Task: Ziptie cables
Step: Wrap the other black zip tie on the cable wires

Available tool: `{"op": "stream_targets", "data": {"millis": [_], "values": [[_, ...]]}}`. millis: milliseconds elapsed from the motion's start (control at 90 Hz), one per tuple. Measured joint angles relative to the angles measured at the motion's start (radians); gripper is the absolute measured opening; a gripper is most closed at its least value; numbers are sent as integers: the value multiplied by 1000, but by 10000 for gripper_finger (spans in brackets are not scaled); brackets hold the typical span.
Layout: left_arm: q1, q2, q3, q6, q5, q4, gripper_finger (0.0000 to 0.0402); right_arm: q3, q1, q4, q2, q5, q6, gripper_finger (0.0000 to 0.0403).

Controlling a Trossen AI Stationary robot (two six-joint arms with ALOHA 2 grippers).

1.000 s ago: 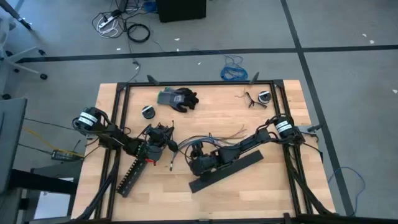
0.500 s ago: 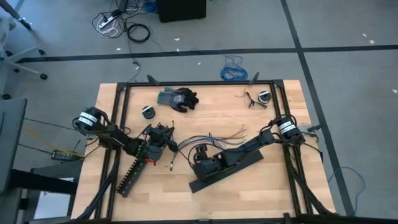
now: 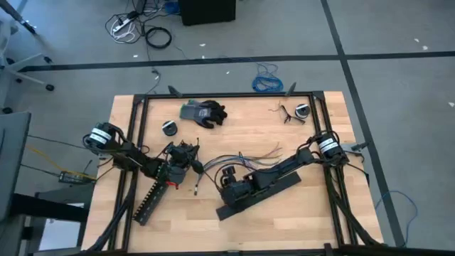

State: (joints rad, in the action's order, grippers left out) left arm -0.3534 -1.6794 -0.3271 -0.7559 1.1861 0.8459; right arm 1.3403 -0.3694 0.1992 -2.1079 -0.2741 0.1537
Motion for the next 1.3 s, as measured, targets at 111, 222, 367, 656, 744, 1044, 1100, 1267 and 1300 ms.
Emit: {"op": "stream_targets", "data": {"millis": [111,222,367,656,744,1044,1100,1267,1300], "values": [[0,0,0,0,5,0,0,0,6,-18,0,-1,6,147],[0,0,0,0,5,0,0,0,12,-35,0,0,23,147],[0,0,0,0,5,0,0,0,19,-59,0,-2,38,146],[0,0,0,0,6,1,0,0,45,-94,-5,-25,76,145],[0,0,0,0,6,1,0,0,48,-58,-5,-32,73,143],[0,0,0,0,6,0,0,1,62,-55,-3,-56,82,142],[0,0,0,0,5,0,0,1,69,-55,-3,-60,84,142],[0,0,0,0,-6,0,0,1,84,-57,-2,-70,89,140],[0,0,0,0,-6,0,0,1,85,-63,-2,-70,91,139]]}}
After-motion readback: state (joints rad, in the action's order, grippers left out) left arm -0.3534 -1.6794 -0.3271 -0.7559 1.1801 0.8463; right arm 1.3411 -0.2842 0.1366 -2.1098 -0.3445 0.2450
